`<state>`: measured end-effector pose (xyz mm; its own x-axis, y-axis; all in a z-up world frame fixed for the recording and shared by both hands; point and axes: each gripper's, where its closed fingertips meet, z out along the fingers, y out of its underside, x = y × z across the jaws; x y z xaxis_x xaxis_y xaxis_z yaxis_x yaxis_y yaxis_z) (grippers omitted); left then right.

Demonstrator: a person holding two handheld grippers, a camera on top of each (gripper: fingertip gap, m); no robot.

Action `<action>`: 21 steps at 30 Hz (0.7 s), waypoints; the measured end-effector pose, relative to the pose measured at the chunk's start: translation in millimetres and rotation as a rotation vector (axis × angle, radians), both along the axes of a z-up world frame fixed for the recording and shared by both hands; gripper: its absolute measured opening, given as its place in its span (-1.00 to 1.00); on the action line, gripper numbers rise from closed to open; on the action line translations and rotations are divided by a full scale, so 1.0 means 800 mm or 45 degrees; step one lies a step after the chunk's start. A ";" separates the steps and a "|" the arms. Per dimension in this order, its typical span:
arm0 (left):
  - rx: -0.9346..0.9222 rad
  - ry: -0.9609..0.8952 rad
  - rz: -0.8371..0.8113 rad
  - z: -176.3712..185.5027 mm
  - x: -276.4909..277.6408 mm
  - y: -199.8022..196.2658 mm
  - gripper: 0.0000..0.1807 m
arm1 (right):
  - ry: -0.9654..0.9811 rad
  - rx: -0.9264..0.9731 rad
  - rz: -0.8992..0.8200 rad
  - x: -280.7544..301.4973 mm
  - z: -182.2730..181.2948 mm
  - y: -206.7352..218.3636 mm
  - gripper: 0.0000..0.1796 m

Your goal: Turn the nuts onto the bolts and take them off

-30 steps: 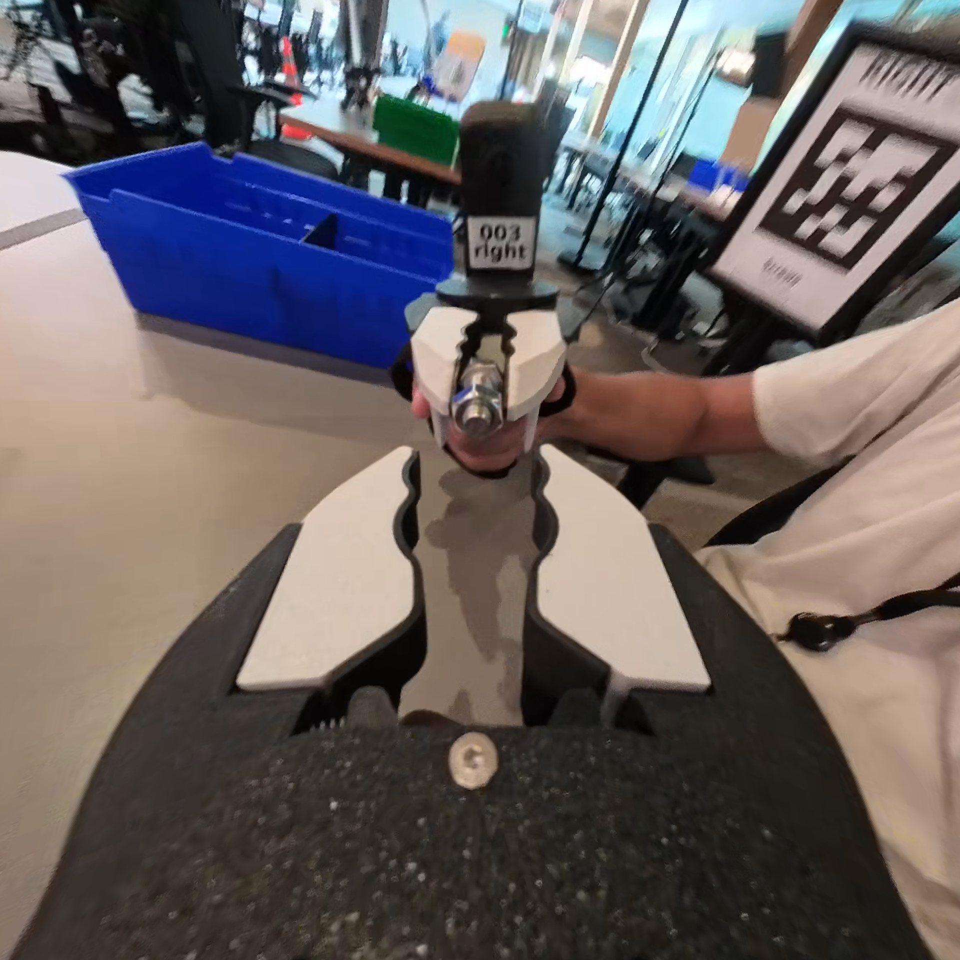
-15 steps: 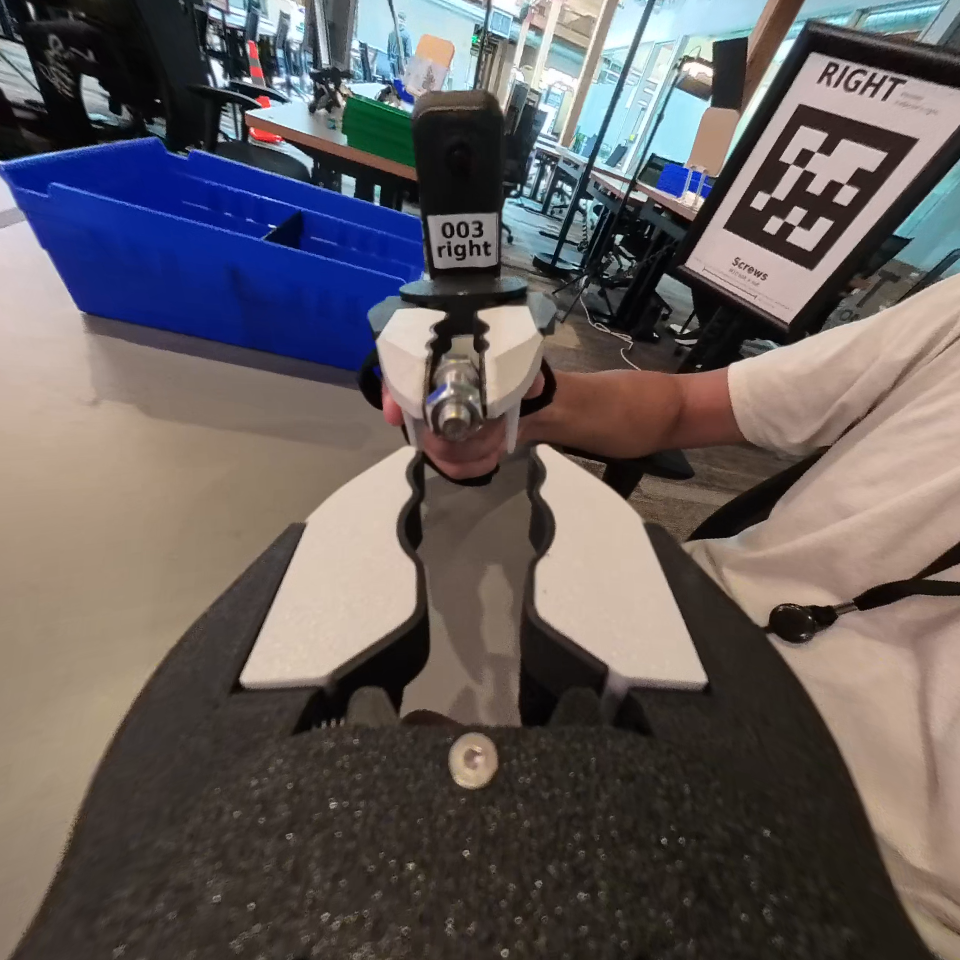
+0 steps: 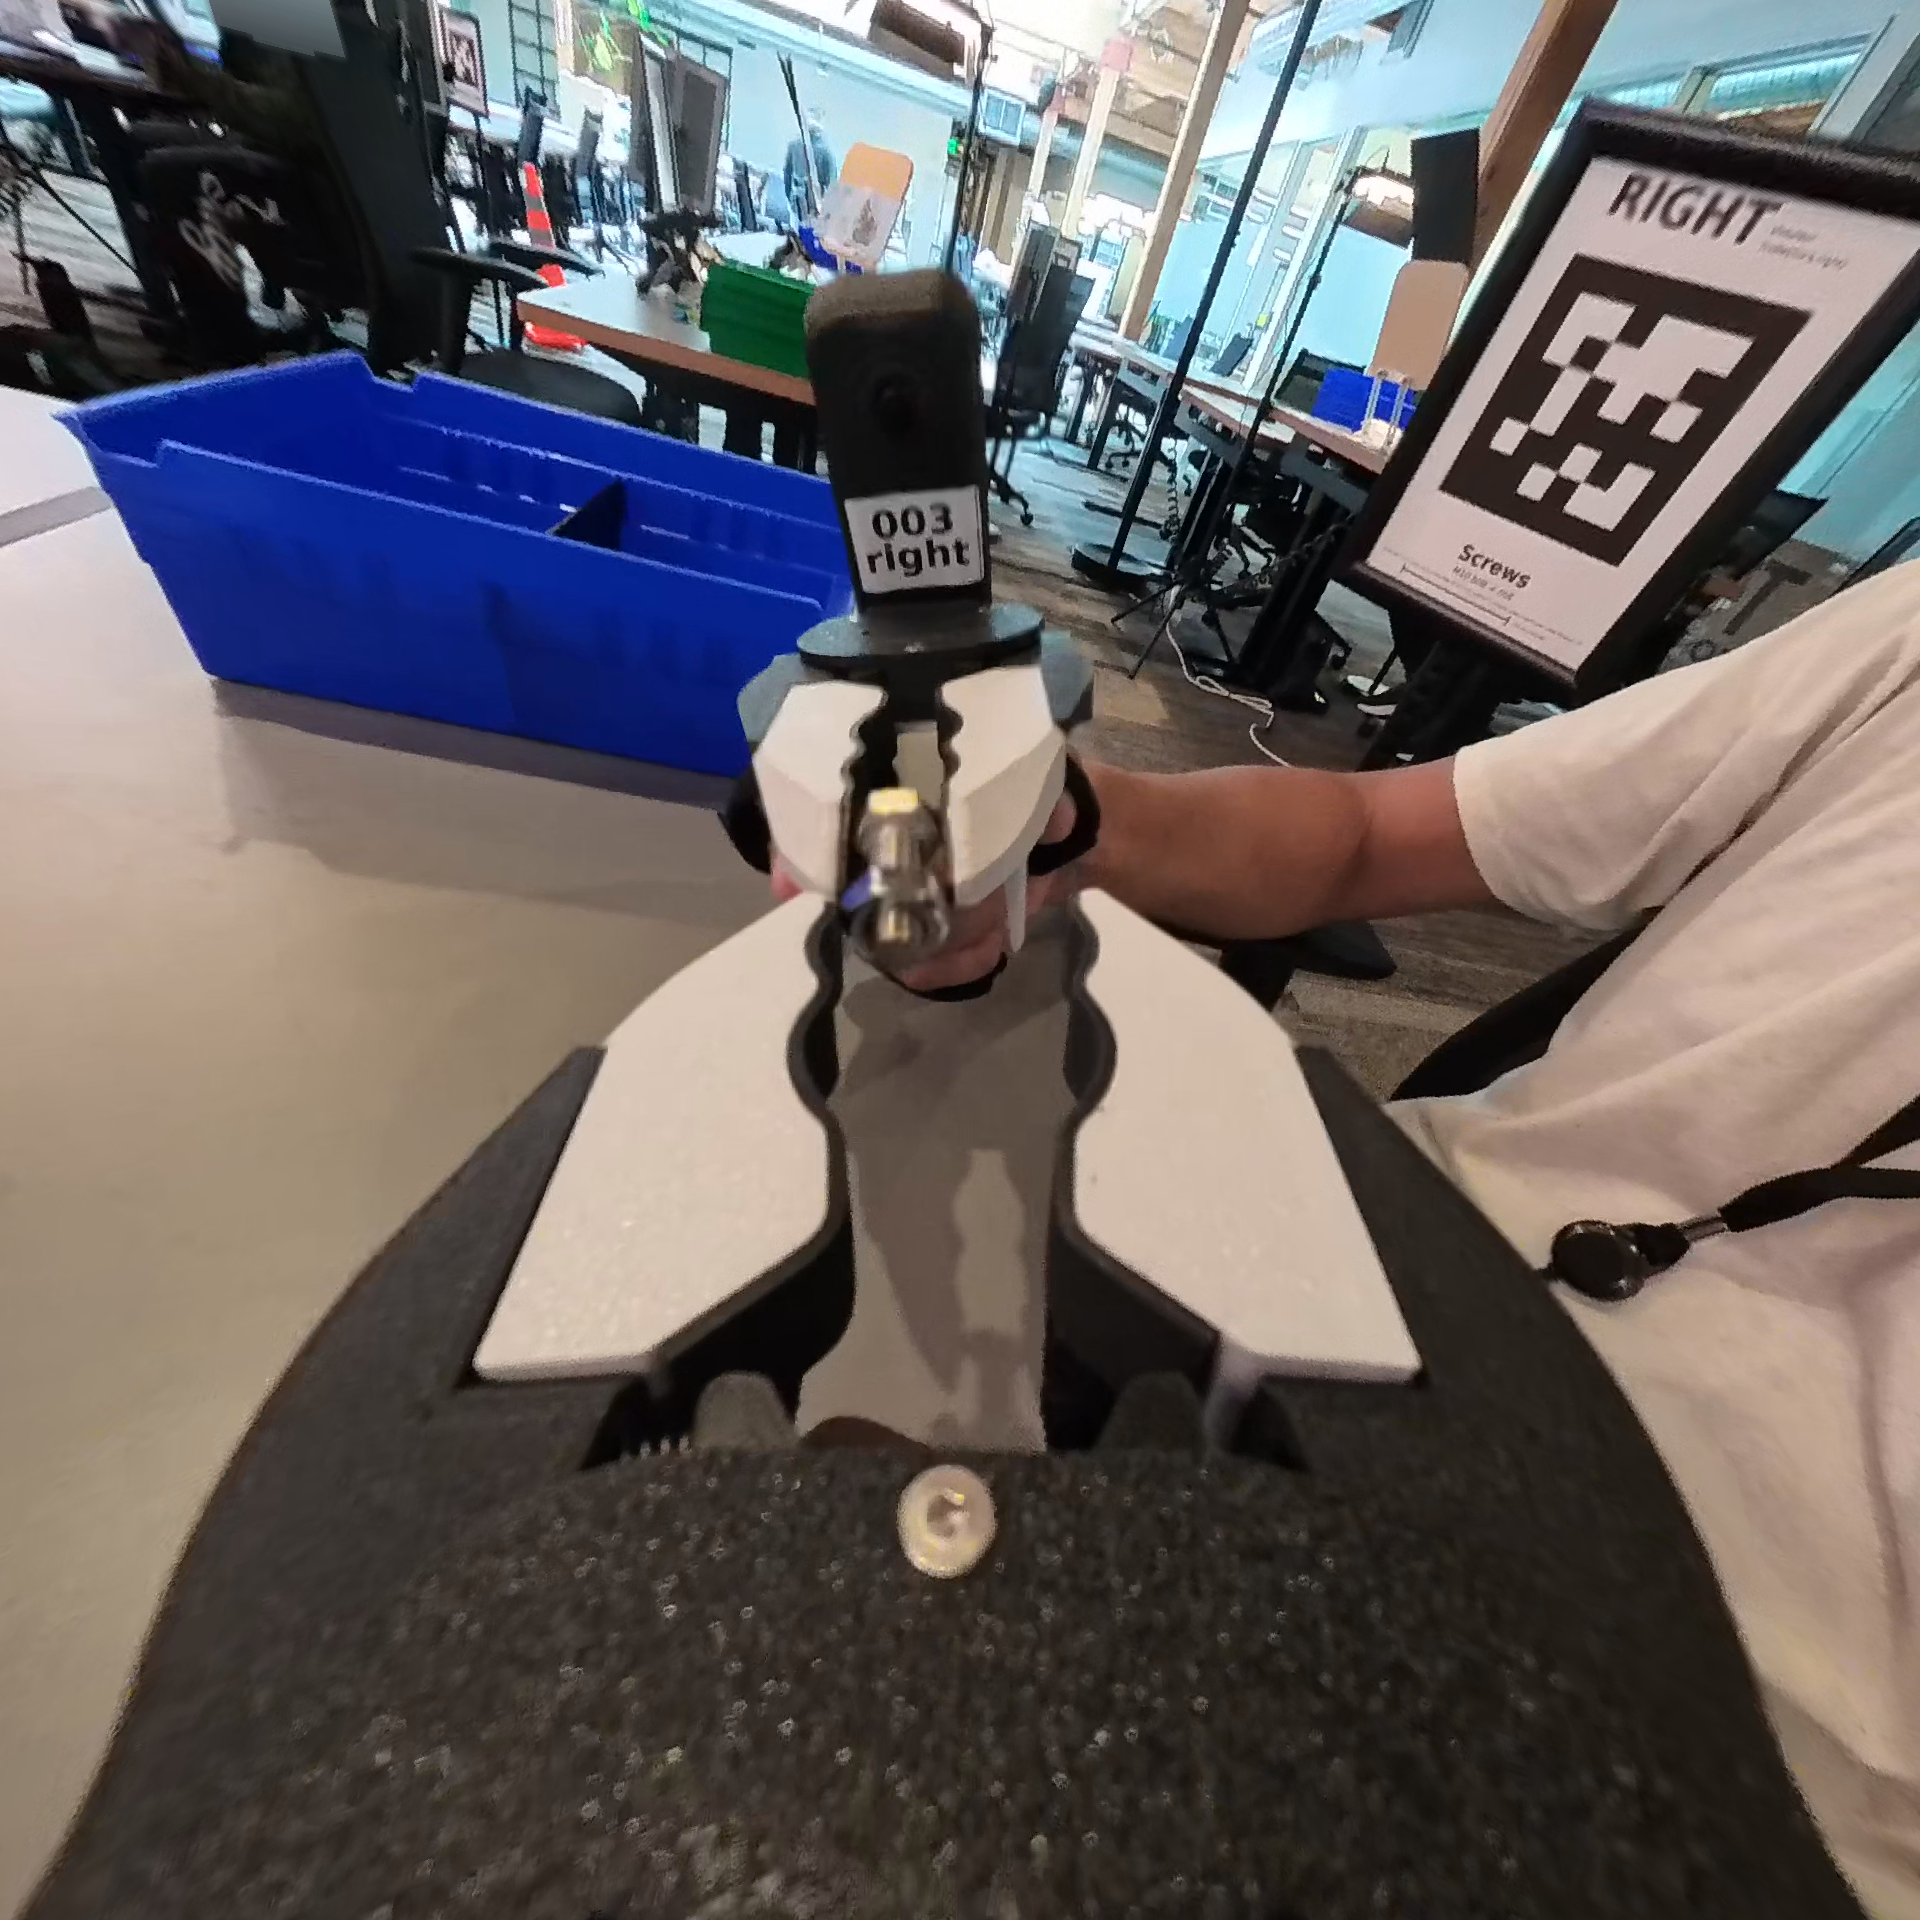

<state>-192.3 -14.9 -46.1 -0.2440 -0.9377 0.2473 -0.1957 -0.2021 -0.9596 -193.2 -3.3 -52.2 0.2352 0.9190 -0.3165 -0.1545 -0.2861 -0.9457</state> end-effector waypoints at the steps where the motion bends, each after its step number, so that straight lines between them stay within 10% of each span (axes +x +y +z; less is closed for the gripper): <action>1: 0.002 0.021 -0.008 -0.004 0.000 -0.001 -0.56 | 0.026 -0.004 0.008 0.001 0.004 -0.001 -0.80; 21: 0.118 0.063 0.077 -0.015 0.003 0.008 -0.57 | 0.072 -0.057 -0.007 0.008 0.006 0.005 -0.80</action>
